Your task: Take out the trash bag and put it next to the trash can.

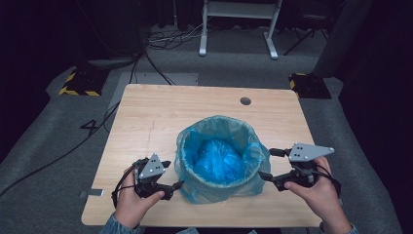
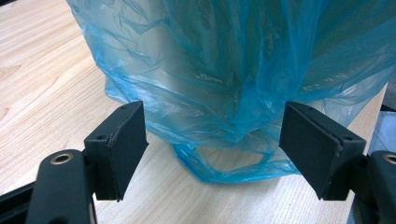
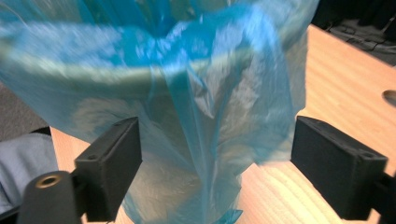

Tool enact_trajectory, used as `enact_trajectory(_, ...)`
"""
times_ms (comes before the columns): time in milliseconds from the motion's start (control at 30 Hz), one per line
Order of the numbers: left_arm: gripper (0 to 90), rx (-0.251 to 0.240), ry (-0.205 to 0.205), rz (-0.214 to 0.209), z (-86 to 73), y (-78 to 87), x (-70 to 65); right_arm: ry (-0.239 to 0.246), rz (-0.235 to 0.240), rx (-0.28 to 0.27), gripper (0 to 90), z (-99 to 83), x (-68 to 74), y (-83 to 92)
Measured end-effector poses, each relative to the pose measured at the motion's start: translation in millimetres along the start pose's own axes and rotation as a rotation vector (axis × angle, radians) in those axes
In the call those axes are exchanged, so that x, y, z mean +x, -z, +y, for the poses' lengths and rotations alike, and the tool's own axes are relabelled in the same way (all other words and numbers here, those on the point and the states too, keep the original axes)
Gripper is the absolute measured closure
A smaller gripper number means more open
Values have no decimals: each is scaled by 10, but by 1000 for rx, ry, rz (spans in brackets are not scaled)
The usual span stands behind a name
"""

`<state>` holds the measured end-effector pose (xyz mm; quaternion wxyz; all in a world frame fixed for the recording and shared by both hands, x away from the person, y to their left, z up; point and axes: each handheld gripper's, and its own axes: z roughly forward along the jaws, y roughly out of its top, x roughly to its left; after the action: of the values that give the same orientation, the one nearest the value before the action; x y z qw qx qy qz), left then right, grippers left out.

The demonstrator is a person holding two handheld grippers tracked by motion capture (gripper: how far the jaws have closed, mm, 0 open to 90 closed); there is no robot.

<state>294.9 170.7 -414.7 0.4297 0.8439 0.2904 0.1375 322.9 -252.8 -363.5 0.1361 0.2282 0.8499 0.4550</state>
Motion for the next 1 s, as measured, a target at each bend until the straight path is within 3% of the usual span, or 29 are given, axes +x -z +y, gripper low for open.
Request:
enact_trajectory(133, 230, 2, -1, -3, 5, -12, -15, -6, 37, 23, 400, -81, -55, -125)
enact_trajectory(267, 229, 3, -17, -23, 31, -36, -65, 2, 73, 17, 708, -148, -54, -155)
enact_trajectory(400, 230, 0, -23, -28, 46, -40, -74, 11, 85, 8, 882, -148, -31, -104)
enact_trajectory(700, 287, -22, -41, -48, 115, -50, -97, 15, 74, -10, 892, -83, 1, 0)
enact_trajectory(767, 380, -31, -63, -50, 137, -54, -90, 13, 72, -11, 888, -85, -1, 5)
enact_trajectory(833, 634, -26, -78, -71, 151, -38, -93, 11, 72, -16, 883, -87, -3, 14)
enact_trajectory(933, 795, -36, -96, -53, 175, 13, -115, 7, 67, -26, 882, -80, -7, 42)
enact_trajectory(1000, 832, -53, -95, -55, 193, 59, -115, 6, 65, -33, 882, -67, -4, 67)
